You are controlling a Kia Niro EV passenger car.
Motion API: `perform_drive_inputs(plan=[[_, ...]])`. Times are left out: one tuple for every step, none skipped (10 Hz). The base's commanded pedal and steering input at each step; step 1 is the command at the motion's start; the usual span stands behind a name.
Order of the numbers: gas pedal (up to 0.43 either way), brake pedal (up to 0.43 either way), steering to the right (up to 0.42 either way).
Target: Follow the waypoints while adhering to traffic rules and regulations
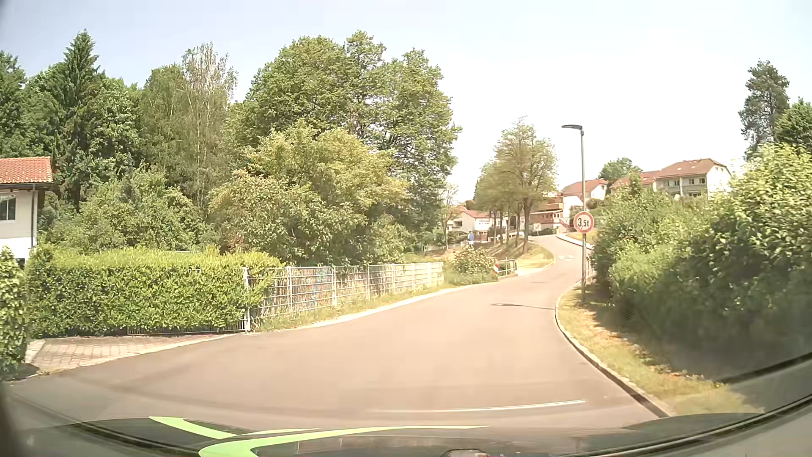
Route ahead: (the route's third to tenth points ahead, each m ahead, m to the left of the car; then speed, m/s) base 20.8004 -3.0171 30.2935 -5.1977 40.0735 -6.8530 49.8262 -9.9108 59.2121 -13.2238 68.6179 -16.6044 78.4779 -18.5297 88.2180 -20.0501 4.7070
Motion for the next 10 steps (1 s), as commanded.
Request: perform_drive_inputs(plan=[[0.24, 0.0, 0.036], [0.24, 0.0, 0.037], [0.24, 0.0, 0.037], [0.197, 0.0, 0.039], [0.169, 0.0, 0.043], [0.169, 0.0, 0.049], [0.169, 0.0, 0.052], [0.169, 0.0, 0.054], [0.169, 0.0, 0.055], [0.13, 0.0, 0.057]])
